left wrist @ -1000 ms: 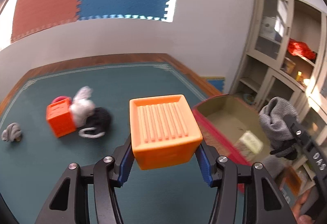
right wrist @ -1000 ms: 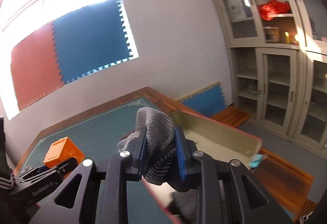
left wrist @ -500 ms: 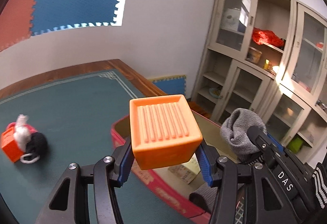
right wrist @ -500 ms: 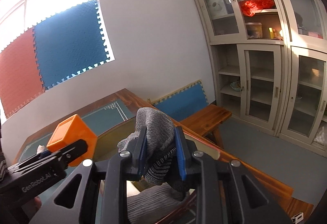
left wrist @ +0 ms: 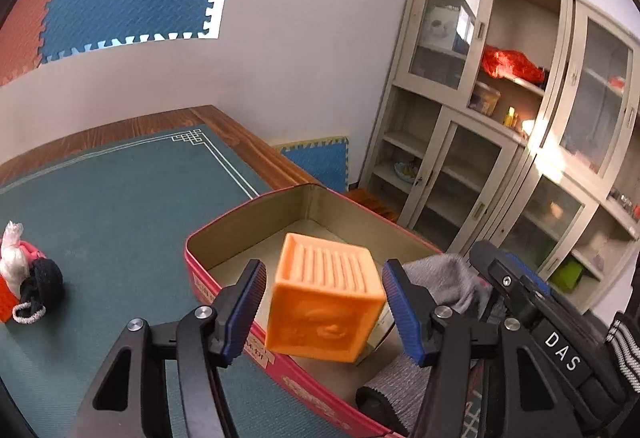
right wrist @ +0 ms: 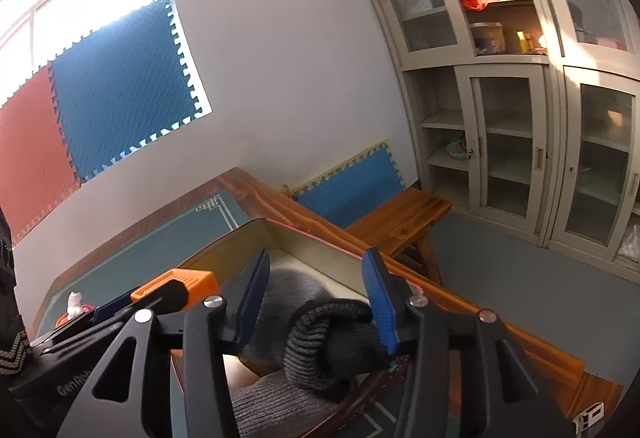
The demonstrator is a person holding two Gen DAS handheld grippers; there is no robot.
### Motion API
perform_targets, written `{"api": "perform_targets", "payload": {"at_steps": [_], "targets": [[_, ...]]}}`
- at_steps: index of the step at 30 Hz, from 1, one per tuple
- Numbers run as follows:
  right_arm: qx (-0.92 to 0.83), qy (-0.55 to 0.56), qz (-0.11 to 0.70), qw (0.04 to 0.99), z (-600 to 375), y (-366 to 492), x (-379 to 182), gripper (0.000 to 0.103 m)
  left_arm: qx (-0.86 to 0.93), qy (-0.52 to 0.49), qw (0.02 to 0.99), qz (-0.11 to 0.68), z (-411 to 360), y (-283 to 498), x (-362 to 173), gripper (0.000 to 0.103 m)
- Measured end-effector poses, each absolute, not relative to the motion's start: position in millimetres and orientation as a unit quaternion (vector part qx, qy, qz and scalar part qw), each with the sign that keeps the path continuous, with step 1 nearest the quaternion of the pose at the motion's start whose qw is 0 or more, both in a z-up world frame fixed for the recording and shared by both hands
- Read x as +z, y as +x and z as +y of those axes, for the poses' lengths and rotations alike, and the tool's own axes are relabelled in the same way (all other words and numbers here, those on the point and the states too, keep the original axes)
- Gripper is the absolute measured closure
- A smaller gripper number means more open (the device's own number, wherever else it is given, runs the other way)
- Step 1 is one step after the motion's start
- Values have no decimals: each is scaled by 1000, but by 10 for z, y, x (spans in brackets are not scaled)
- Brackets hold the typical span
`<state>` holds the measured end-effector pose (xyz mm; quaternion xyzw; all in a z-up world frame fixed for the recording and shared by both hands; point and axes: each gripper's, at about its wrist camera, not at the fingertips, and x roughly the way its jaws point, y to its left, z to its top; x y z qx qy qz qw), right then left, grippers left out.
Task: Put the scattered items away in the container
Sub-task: 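Lower the orange block into the red tin and open the left tool, then withdraw both tools from the tin back toward the remaining items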
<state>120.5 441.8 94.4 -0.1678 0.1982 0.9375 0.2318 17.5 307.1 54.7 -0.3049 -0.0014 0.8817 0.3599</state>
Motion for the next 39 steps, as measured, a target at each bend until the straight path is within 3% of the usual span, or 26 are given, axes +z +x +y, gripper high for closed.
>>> {"api": "perform_targets", "payload": {"at_steps": [13,18,25,33,39], "targets": [[952,-164,168,194,4187,1212,1085,51,902,-280,327,-30,2664,200,757,41],[958,-182,141,172,3999,1092,1085,43,910,-278,306,-33,2455,188,774,41],[959,-207,99,164,3784,932,1049,26,915,-288,279,-39,2176,120,698,41],[946,-248,45,204,3682,685,939,24,924,-297,237,-53,1702,-8,620,41],[943,-243,52,224,3659,661,958,23,925,-307,210,-81,1321,-88,551,41]]}}
